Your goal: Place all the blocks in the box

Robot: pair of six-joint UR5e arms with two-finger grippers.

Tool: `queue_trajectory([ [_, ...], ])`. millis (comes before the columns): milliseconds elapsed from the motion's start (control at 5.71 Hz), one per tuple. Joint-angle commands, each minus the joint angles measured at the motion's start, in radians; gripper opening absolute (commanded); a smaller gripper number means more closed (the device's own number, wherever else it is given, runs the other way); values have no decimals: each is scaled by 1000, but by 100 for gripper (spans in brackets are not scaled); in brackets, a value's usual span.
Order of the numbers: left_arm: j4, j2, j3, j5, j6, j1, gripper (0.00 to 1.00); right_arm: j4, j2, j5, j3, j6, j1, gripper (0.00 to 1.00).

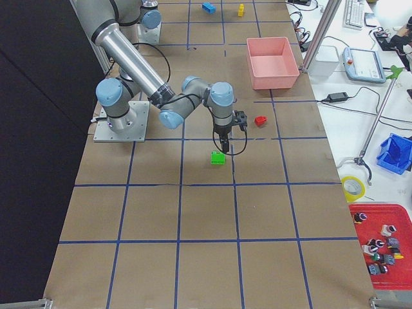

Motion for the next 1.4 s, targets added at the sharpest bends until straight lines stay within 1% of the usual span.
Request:
queue_trajectory([
  [0,83,-45,-59,-9,-9,43,98,-69,44,4,25,49,-18,99],
  [175,83,-55,-79,-12,-6,70,98,-86,75,5,24,47,-34,99],
  [350,83,-52,-94,-16,-8,74,98,-114,99,2,27,37,-34,99],
  [525,83,-55,-94,-20,-6,72,98,-116,118,2,31,35,-37,99],
  [875,100,-63,-94,-22,0,71,98,-119,124,2,42,32,-37,98],
  [1050,100,-68,-94,-20,8,71,98,-119,129,1,42,32,-37,96],
  [1225,109,-80,-94,-20,5,71,98,-119,133,-1,42,32,-37,88],
])
